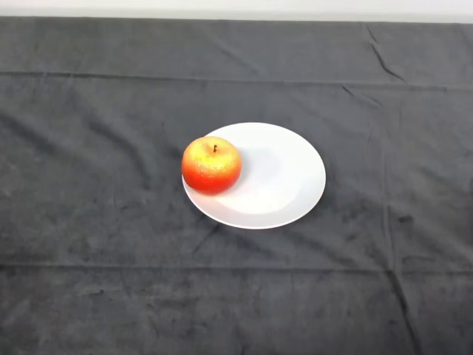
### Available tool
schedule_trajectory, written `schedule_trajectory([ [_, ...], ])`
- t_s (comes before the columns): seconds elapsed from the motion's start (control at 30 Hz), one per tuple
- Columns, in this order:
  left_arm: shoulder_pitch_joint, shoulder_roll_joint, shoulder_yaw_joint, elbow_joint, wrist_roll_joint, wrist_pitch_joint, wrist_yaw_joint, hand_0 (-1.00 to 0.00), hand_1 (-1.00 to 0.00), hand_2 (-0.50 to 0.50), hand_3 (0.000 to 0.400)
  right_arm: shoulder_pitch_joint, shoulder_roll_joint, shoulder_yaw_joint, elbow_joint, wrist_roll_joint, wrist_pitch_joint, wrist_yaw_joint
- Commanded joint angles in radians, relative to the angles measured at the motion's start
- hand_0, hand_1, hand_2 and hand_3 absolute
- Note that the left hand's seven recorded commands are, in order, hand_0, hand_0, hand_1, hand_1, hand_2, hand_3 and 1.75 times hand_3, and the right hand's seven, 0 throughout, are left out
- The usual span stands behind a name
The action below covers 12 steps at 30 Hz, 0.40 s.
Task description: Move the apple to the plate
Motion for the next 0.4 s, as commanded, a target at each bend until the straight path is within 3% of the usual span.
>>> schedule_trajectory([
  [0.03, -0.031, 0.026, 0.032, 0.031, -0.005, -0.027, -0.005, 0.0, 0.0, 0.0, 0.0, 0.002, -0.025, -0.0179, 0.012, -0.0035, -0.008, -0.0016],
  [0.4, -0.019, 0.015, 0.03, -0.005, 0.003, -0.024, 0.006, 0.0, 0.0, 0.0, 0.0, 0.002, -0.026, -0.0183, 0.013, -0.0034, -0.008, -0.0008],
])
